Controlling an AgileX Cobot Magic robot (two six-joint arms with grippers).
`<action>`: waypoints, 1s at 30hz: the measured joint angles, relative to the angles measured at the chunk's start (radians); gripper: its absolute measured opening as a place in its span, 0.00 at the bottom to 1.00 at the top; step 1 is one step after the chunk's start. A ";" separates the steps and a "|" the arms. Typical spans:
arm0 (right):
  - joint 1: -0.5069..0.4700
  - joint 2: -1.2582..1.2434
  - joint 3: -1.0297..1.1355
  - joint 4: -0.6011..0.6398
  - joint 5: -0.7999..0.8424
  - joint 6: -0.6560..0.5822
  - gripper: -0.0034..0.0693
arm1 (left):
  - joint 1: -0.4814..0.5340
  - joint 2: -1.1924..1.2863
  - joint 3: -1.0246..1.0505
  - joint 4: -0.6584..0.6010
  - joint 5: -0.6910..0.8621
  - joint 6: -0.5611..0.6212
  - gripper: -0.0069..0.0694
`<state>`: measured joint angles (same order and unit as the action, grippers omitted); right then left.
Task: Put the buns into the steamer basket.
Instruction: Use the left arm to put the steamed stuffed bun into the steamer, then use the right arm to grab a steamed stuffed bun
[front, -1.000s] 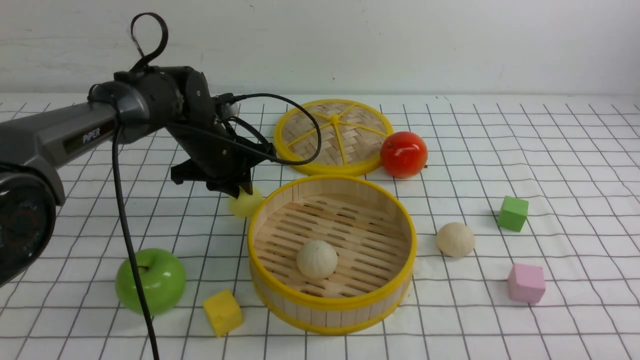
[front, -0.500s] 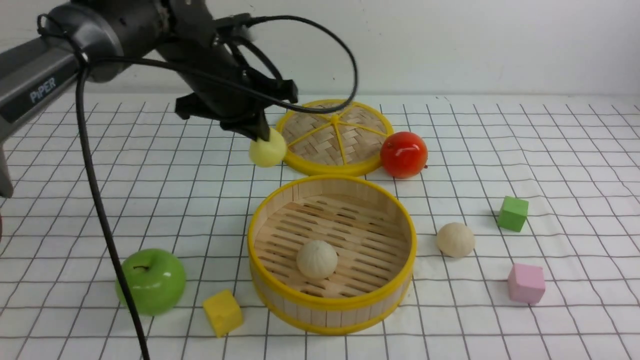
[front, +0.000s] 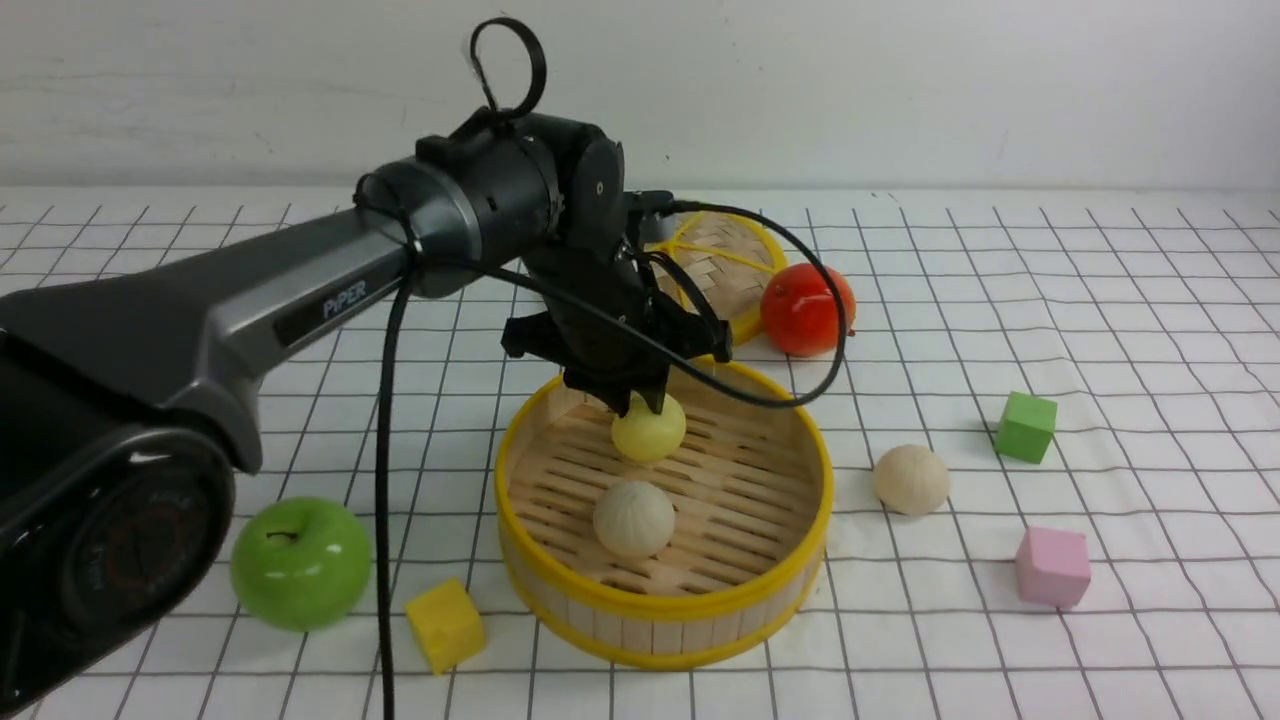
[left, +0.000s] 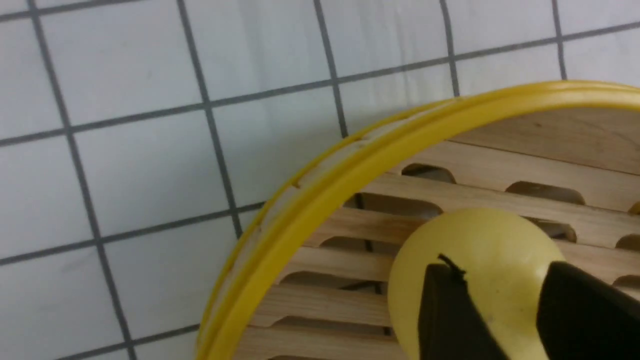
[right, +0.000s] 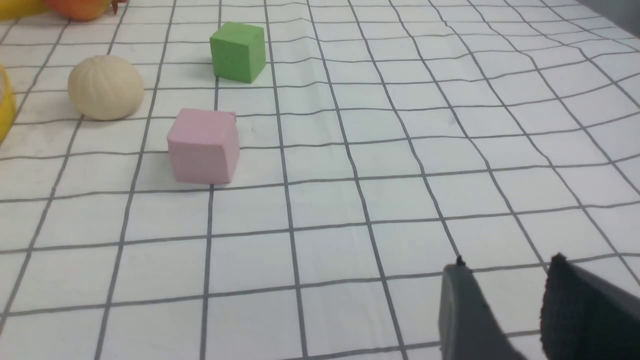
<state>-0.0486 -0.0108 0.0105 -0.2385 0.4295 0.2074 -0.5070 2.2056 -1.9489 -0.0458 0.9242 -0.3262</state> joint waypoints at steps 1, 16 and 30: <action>0.000 0.000 0.000 0.000 0.000 0.000 0.38 | 0.000 -0.002 -0.001 0.002 0.002 -0.003 0.45; 0.000 0.000 0.000 -0.002 0.000 0.000 0.38 | 0.000 -0.684 0.018 0.126 0.185 0.083 0.63; 0.000 0.000 0.000 -0.002 0.000 0.000 0.38 | 0.000 -1.669 1.020 0.117 -0.062 -0.102 0.07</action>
<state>-0.0486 -0.0108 0.0105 -0.2409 0.4295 0.2074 -0.5070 0.5367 -0.9286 0.0716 0.8625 -0.4284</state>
